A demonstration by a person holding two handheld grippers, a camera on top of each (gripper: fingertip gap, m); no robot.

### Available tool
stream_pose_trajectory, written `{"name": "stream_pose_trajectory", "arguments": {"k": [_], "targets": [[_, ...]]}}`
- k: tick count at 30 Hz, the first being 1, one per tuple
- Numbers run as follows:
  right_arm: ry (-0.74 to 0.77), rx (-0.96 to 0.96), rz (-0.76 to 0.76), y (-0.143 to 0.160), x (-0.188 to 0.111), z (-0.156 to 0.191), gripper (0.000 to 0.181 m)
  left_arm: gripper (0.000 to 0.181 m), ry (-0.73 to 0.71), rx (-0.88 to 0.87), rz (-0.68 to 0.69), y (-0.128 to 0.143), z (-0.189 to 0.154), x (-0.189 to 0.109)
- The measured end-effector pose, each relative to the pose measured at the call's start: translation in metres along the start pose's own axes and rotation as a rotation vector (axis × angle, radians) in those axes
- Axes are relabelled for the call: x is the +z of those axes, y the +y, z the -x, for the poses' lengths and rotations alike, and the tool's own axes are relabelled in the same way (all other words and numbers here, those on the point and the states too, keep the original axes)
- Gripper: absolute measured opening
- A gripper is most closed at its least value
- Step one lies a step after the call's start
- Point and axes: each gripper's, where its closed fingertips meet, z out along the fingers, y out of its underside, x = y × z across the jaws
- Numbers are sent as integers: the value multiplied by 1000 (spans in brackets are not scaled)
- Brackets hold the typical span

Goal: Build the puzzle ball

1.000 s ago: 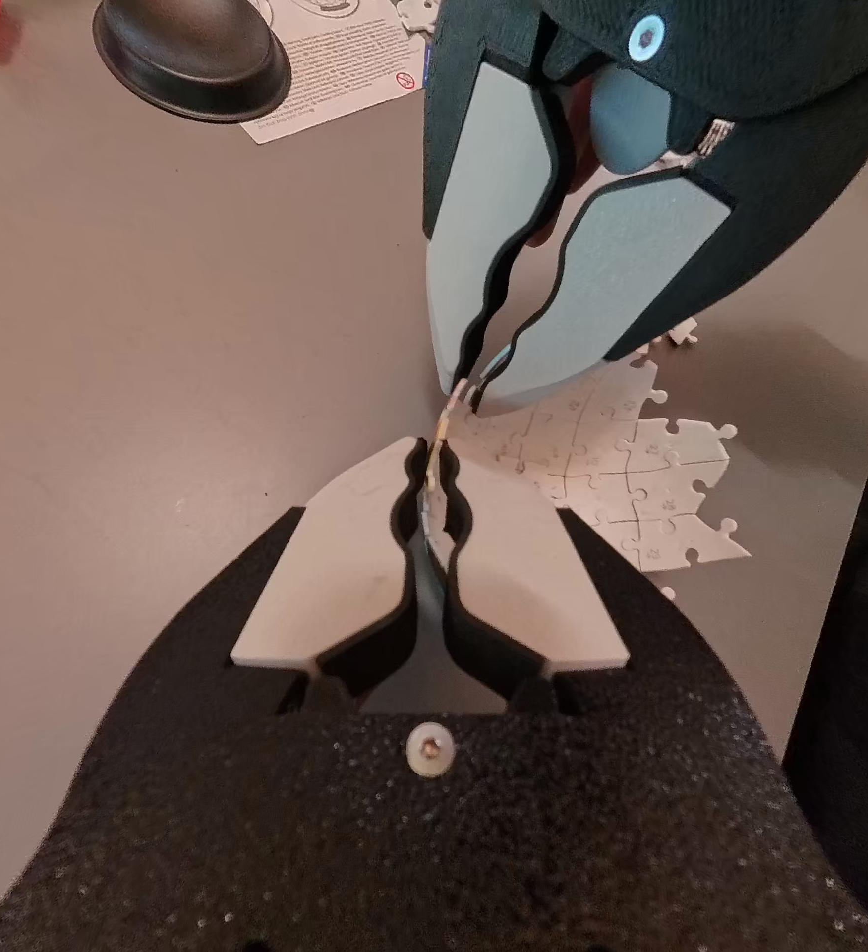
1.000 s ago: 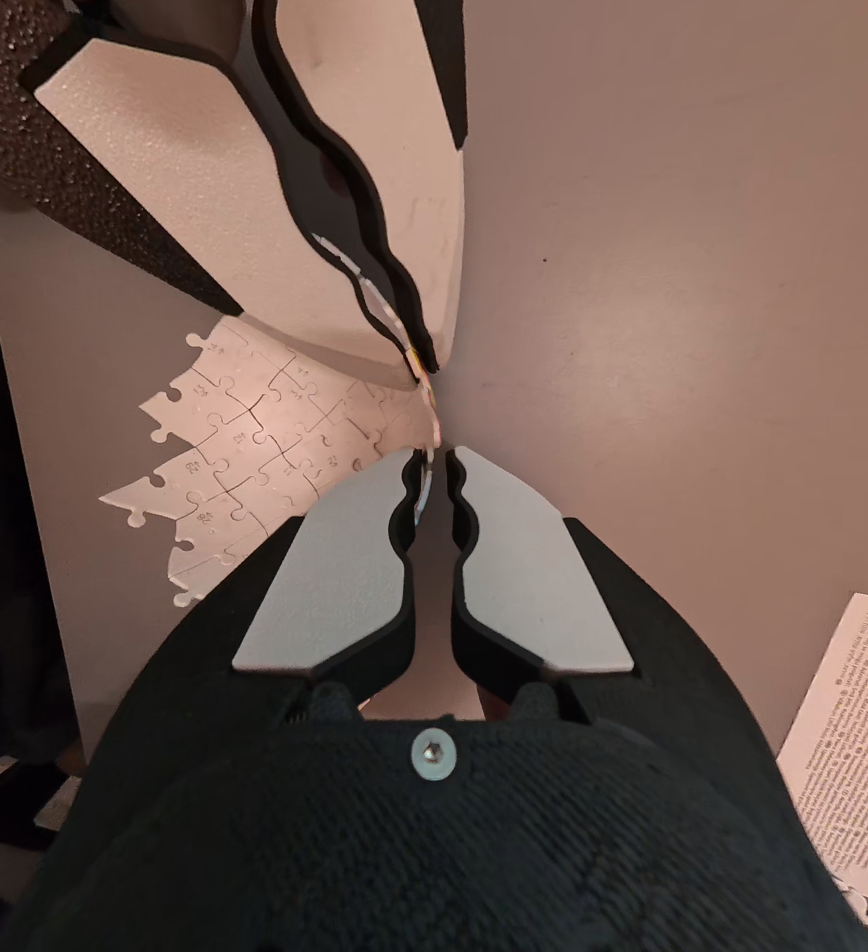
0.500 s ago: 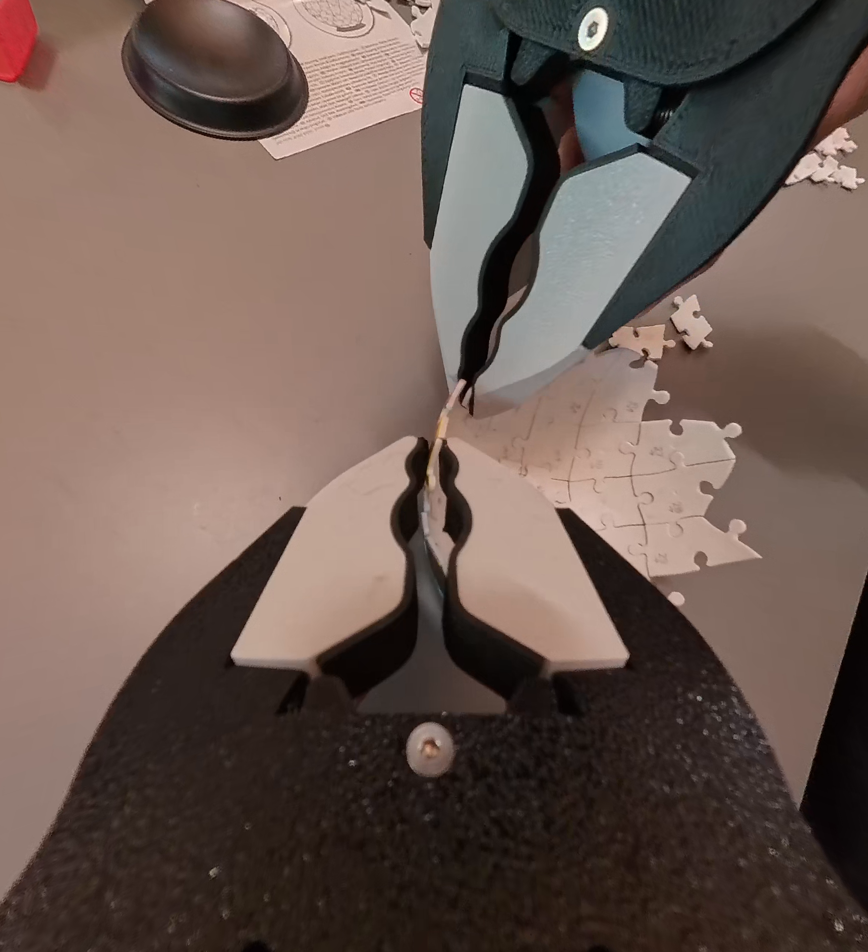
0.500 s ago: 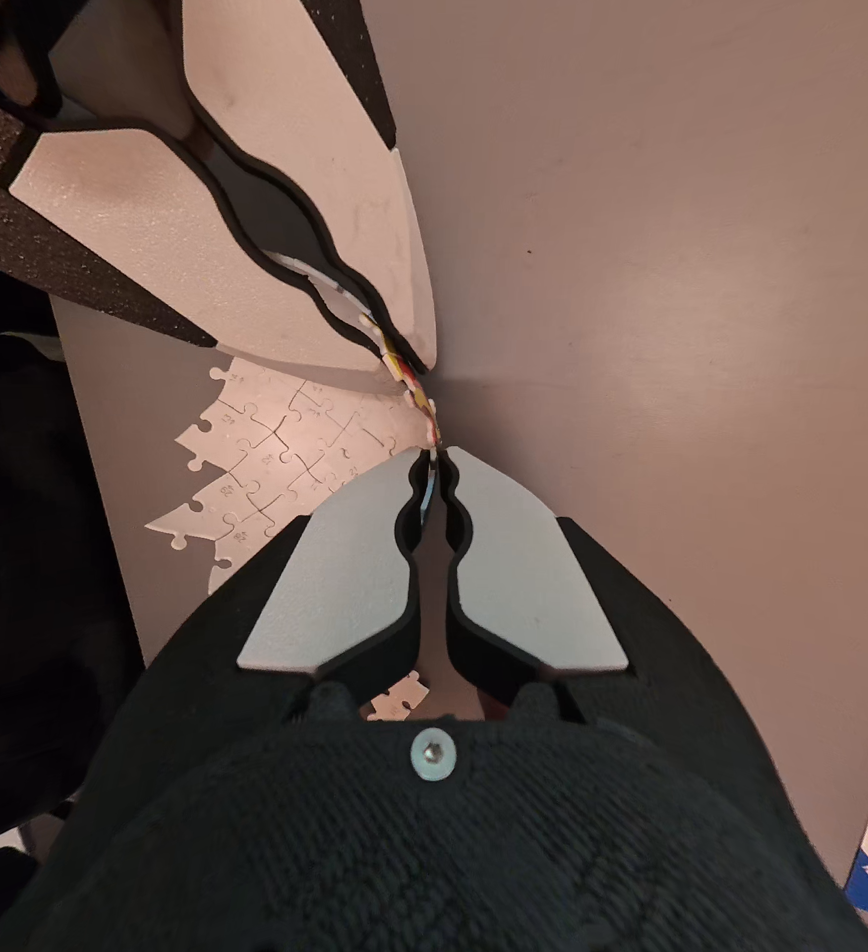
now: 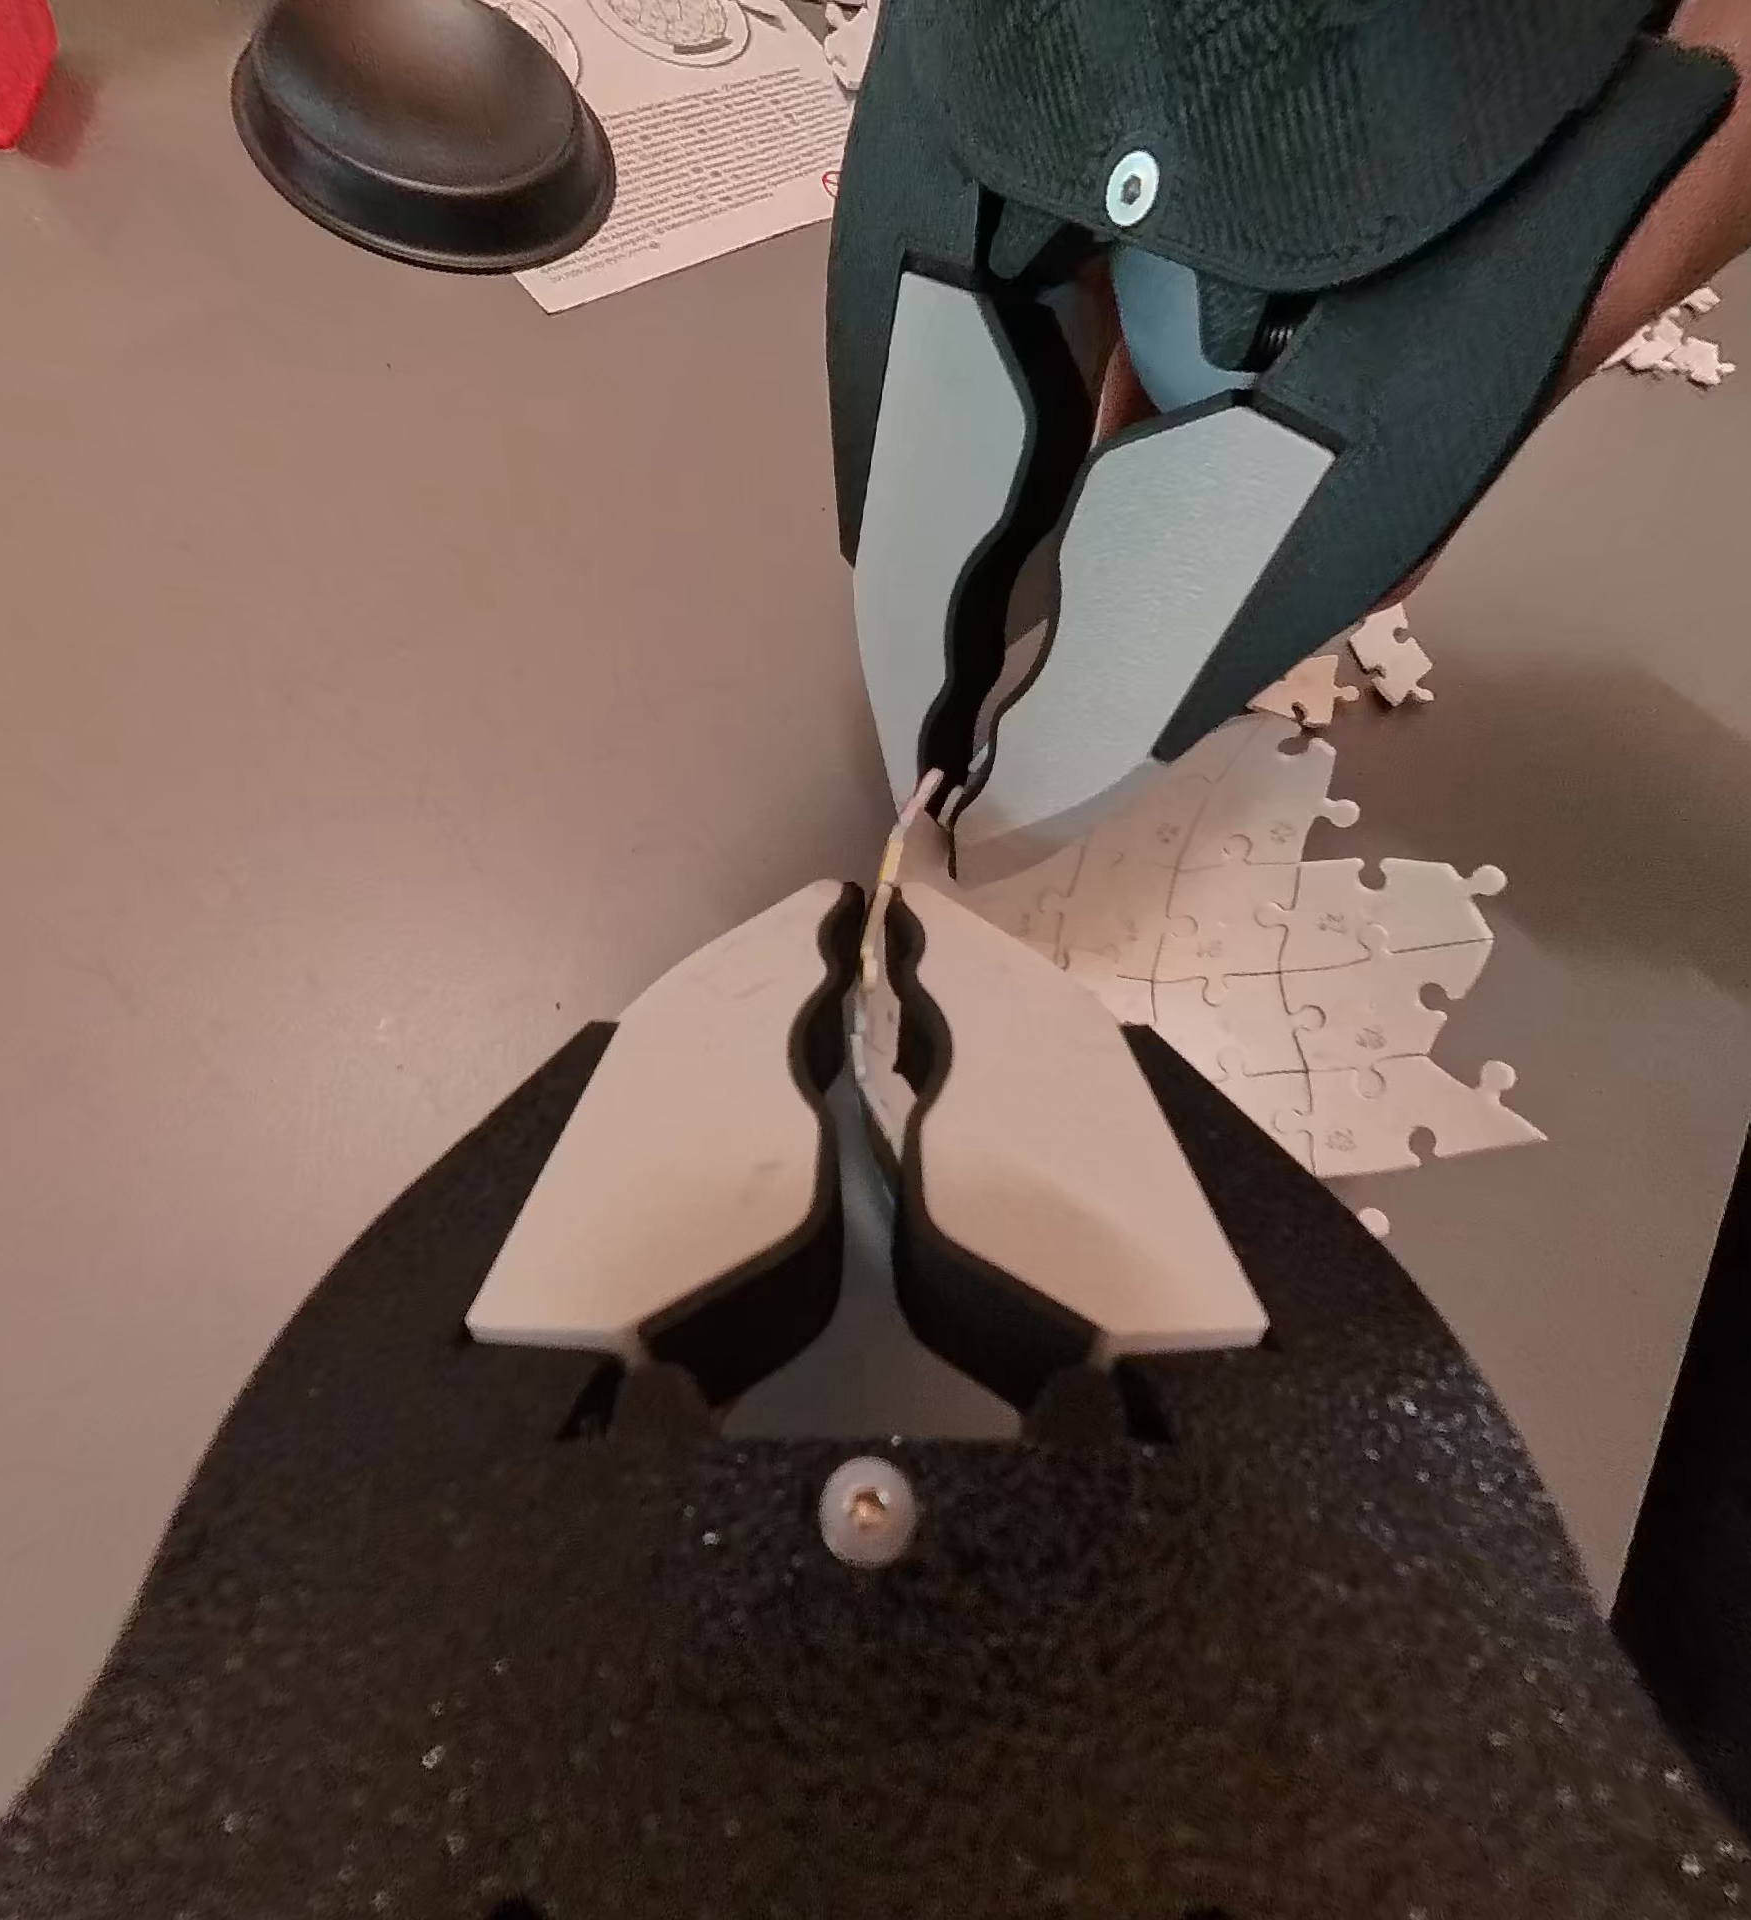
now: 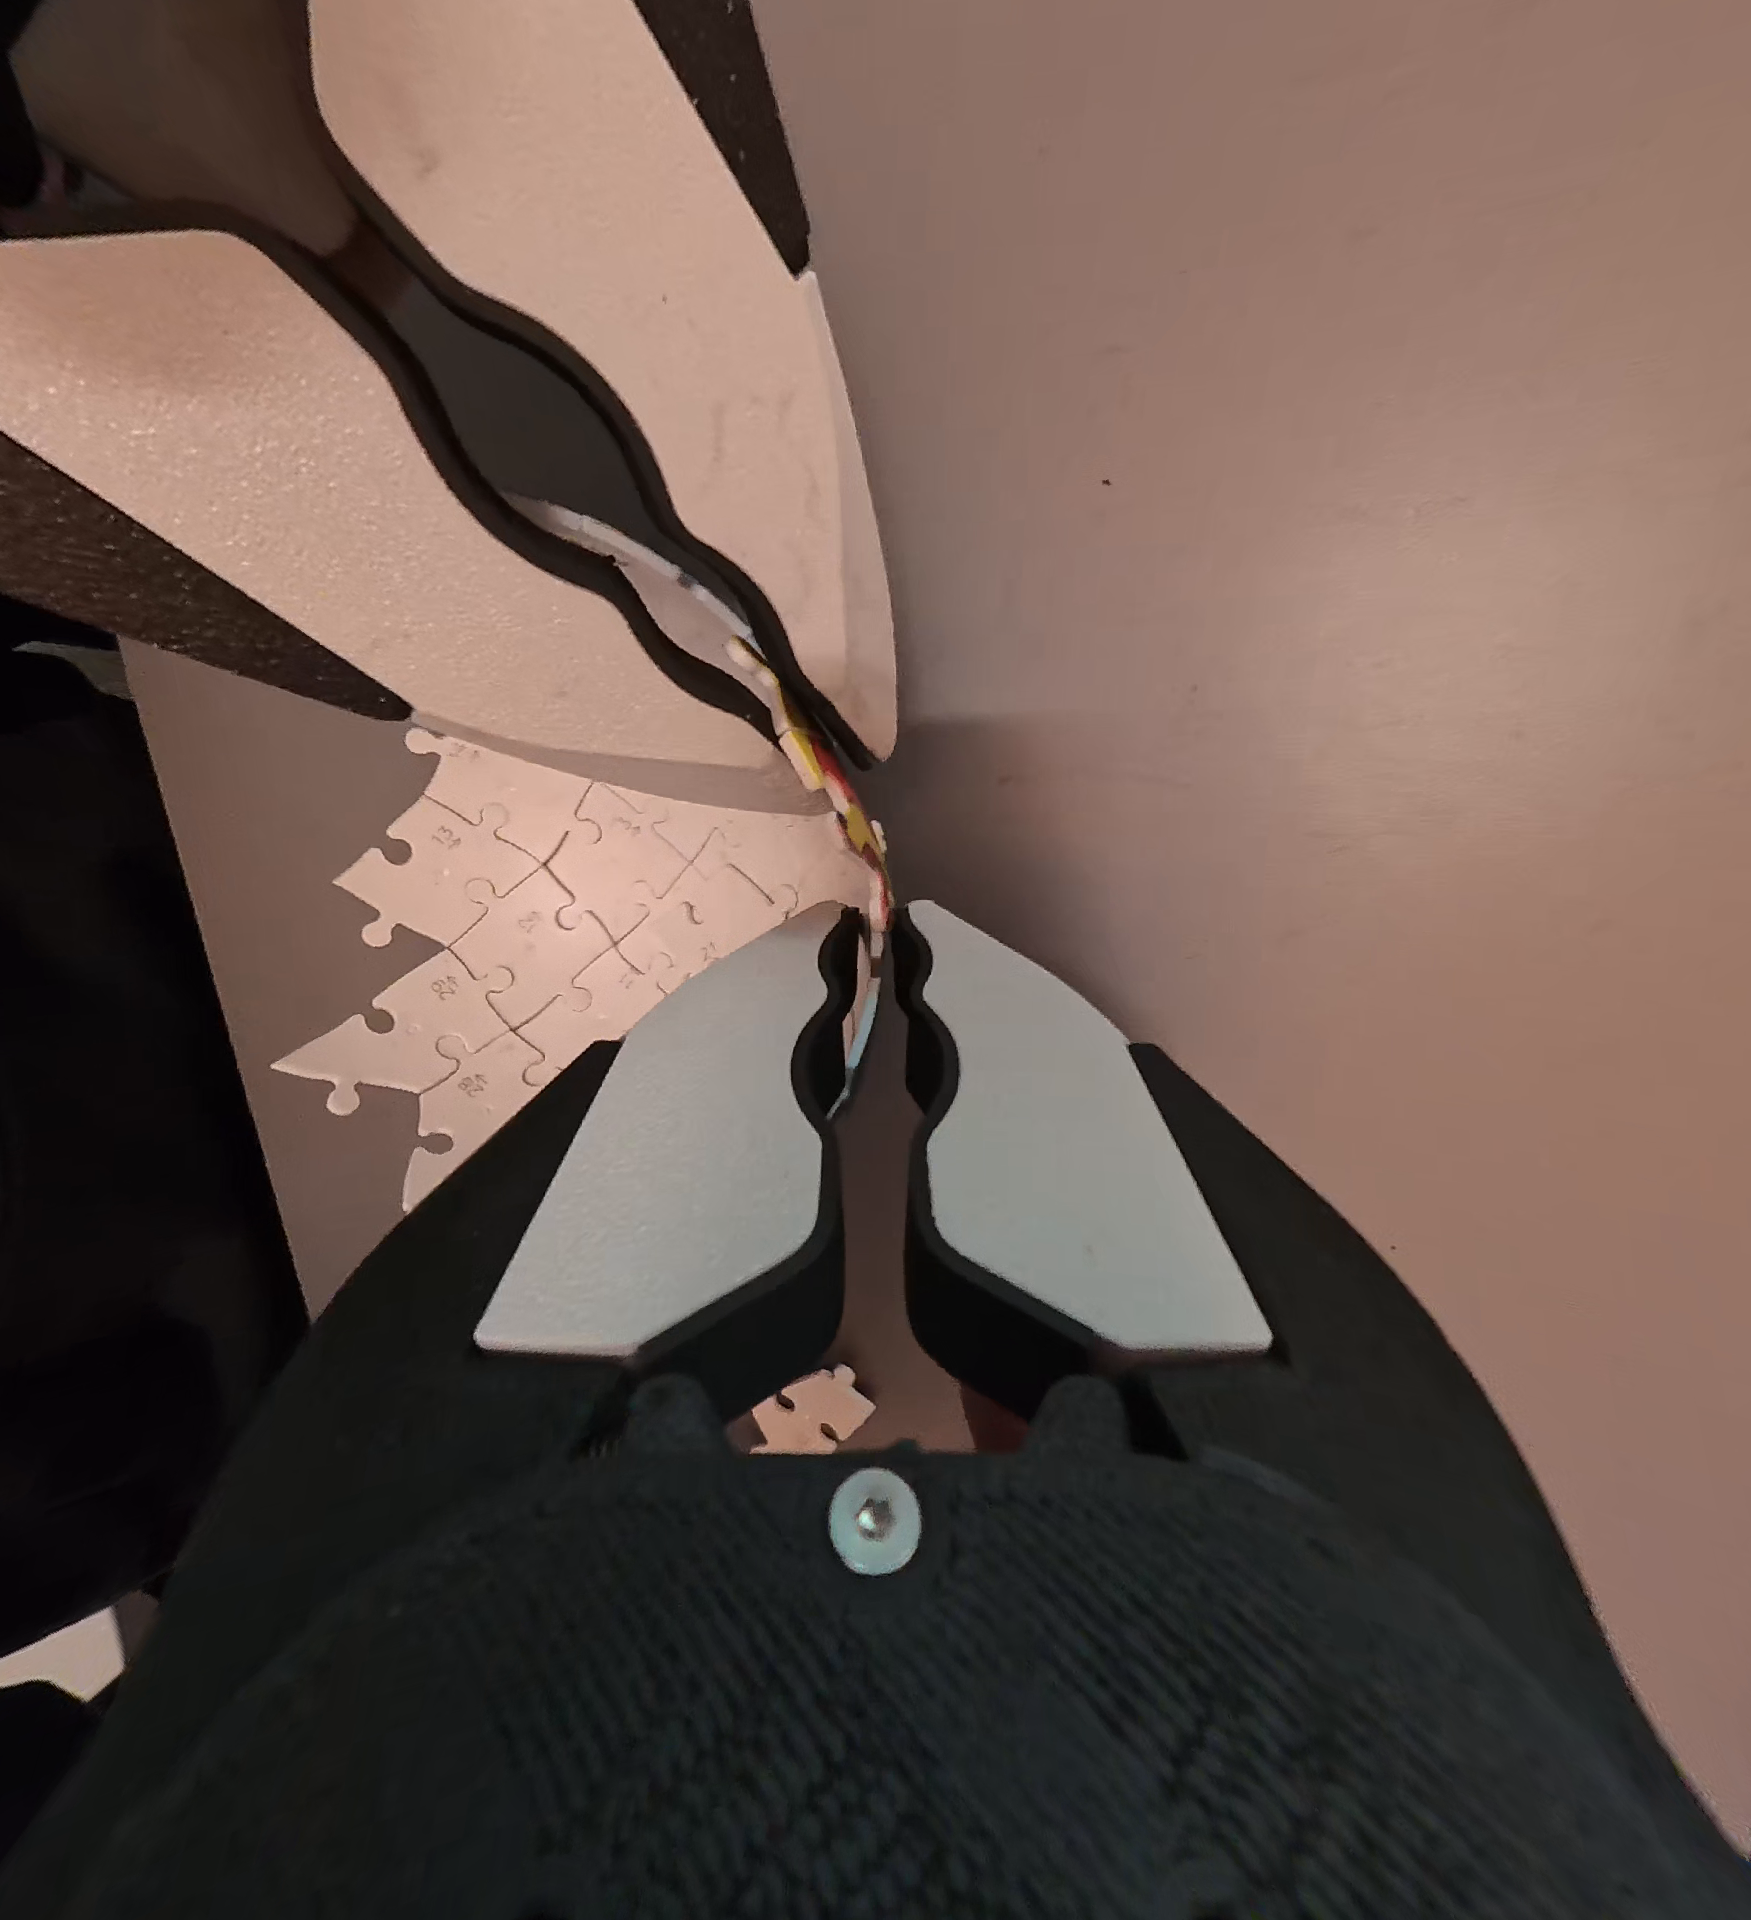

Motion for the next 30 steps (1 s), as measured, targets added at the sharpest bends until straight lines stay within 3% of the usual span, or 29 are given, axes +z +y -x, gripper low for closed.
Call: {"name": "stream_pose_trajectory", "arguments": {"k": [1,11,15,17,25,30], "targets": [[-8,5,-3,0,0,0,6,4,1,0,-1,0,0,0],[-32,32,-33,0,-1,0,4,4,5,2,-16,-2,0,0],[-81,28,-56,-1,-6,6,31,4,-1,5,-14,-1,1,1],[-94,20,-65,1,-12,8,33,4,2,4,-16,-2,1,1],[26,55,-125,6,-22,-9,33,5,12,-8,-27,-4,-1,2],[130,66,-245,1,-36,-14,37,20,-24,12,-36,-7,2,-5]]}}
